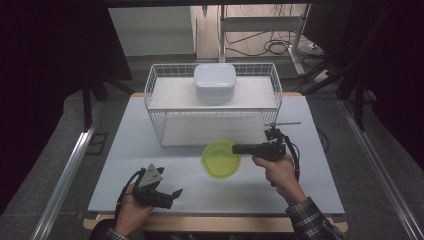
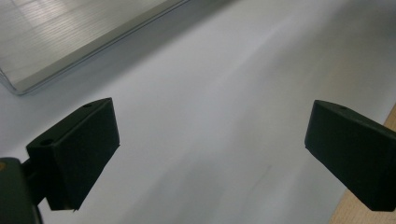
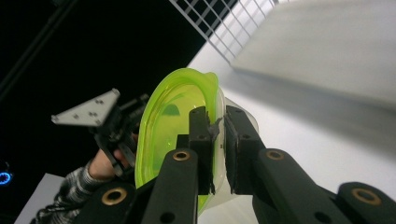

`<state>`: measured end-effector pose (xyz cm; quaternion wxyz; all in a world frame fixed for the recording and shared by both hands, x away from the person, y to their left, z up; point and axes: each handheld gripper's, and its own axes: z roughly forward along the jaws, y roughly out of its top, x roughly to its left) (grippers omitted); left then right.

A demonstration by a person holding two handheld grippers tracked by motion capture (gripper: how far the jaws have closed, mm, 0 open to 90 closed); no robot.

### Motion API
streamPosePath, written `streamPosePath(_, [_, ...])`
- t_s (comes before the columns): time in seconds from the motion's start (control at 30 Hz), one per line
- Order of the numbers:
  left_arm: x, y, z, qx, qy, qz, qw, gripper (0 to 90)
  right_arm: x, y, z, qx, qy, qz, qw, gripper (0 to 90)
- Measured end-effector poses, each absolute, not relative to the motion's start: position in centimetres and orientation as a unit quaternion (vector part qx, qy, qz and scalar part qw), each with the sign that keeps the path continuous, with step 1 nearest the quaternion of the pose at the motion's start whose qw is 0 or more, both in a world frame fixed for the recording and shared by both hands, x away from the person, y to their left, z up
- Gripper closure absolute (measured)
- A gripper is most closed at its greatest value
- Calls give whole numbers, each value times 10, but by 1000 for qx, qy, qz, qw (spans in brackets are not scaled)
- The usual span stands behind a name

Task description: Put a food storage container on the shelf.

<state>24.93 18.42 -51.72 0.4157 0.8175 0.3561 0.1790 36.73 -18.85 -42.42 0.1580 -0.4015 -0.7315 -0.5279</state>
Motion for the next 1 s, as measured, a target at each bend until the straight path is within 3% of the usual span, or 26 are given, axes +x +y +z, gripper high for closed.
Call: streamPosePath(1.0, [250, 184, -518, 817, 354, 174, 420, 25, 401, -190, -321, -397, -692, -588, 132, 822])
